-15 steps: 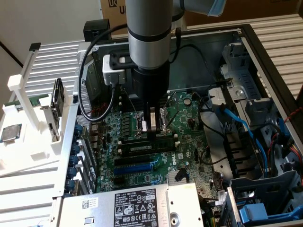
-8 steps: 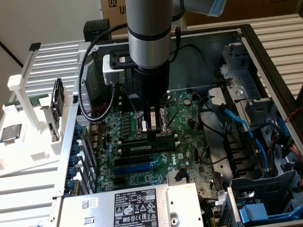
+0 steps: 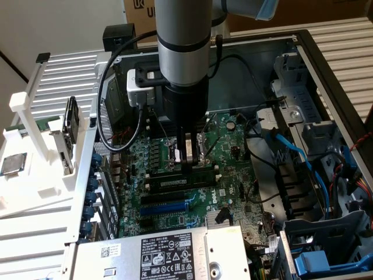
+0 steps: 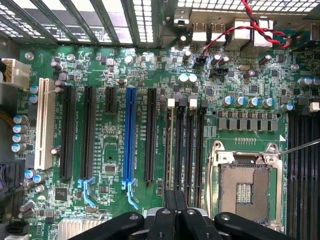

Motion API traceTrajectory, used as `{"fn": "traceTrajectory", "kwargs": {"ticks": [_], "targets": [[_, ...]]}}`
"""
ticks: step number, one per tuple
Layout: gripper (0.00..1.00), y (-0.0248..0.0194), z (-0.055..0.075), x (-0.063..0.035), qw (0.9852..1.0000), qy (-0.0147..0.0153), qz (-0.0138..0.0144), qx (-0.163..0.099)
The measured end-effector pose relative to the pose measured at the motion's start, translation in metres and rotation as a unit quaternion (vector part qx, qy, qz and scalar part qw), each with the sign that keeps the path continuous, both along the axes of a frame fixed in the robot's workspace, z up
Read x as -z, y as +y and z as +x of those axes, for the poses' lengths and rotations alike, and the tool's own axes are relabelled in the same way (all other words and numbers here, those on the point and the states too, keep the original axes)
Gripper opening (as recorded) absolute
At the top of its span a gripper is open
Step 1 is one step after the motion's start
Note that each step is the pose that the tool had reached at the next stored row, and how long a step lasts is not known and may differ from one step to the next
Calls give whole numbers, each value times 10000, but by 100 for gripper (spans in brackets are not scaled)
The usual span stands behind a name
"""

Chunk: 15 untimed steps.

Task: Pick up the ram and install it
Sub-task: 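Press down the ram until it locks into place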

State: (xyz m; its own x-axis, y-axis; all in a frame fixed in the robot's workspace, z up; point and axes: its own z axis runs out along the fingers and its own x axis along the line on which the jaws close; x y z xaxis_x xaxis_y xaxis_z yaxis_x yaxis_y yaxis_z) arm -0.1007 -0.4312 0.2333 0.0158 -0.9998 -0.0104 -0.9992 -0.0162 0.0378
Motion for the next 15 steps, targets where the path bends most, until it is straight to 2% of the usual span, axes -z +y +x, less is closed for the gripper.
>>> {"fn": "traceTrajectory", "kwargs": {"ticks": [15], "targets": [[10,-3,-5,23,10000,-1,-5,-47]]}}
